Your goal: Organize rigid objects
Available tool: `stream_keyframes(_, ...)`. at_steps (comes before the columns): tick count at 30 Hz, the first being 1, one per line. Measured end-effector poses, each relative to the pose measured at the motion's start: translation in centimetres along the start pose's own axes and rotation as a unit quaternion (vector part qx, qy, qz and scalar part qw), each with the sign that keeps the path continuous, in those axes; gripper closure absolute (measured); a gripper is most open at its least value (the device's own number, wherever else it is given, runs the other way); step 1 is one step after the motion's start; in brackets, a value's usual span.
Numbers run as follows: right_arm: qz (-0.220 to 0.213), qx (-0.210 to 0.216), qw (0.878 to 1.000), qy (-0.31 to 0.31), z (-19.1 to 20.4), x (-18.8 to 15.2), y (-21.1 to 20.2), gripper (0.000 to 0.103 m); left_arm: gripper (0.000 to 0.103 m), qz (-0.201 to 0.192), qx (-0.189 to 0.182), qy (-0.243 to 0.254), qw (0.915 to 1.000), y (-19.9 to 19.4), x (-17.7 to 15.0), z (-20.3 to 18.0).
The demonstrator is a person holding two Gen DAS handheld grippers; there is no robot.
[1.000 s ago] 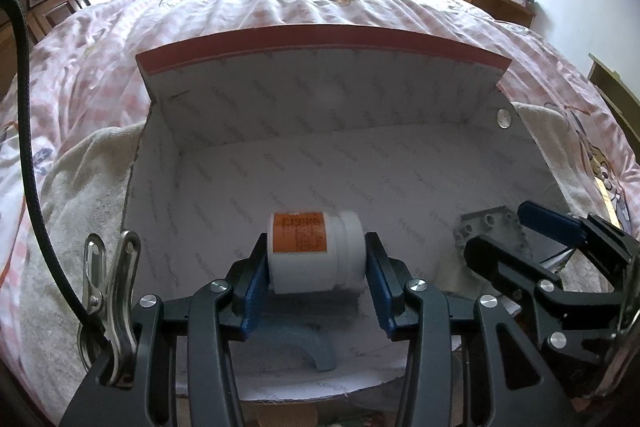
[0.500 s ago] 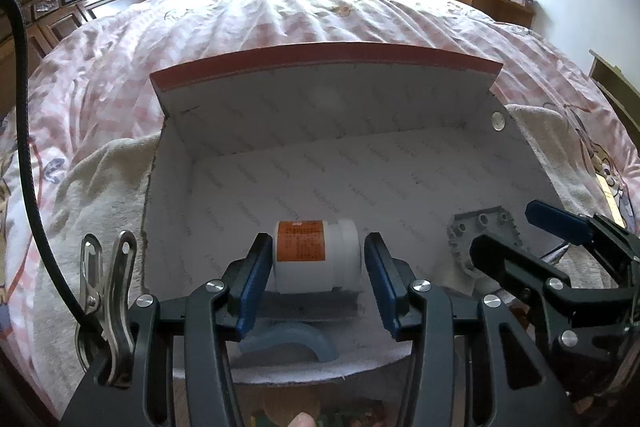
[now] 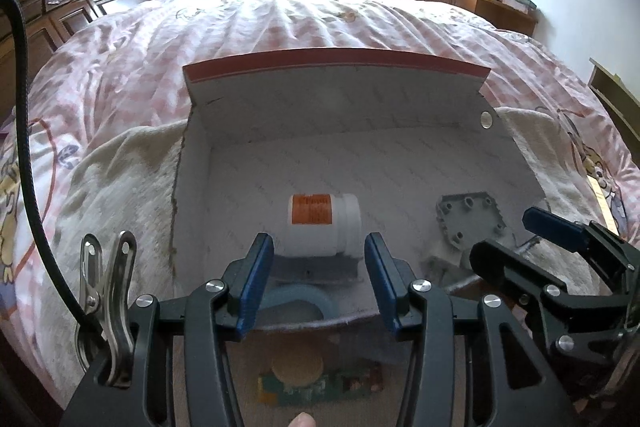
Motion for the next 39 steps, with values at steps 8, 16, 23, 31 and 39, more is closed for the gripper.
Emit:
stream_keyframes(8, 0.0, 0.003, 1.0, 0.005, 0.3, -1.3, -1.4, 0.02, 0.055, 0.0, -0.001, -0.004, 1.0, -1.9, -1.6, 0.2)
stream_keyframes(16, -0.002, 0.008, 1.0, 0.016, 0.3, -2.6, -2.7, 0.02, 0.055, 0.001, -0.002, -0.004, 1.0, -3.3, -3.1, 0.4)
stream_keyframes(23, 0.006, 0.004, 1.0, 0.018, 0.1, -4.3, -3.6, 0.02, 0.054, 0.01, -0.007, -0.012, 0.9999, -4.2, -5.6, 0.9)
stream_keyframes(31, 0.026, 0.002, 0.999, 0.025, -0.4, -7.0, -4.0, 0.02, 0.054, 0.037, -0.01, -0.03, 0.9988, -4.0, -8.7, 1.8)
stream_keyframes(39, 0.048, 0.0, 0.999, 0.024, -0.7, -9.6, -3.9, 0.02, 0.041, 0.052, -0.026, -0.03, 0.9979, -3.0, -9.9, 1.4)
Point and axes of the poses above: each gripper's, at about its wrist camera, not at the fingertips, and y roughly the way its jaws point, z to its left, x to its top, the point moved 2 cm from there along y, roughly the way its jaws point, and after that the axes turned 4 degrees about y, right-handed, at the moved point
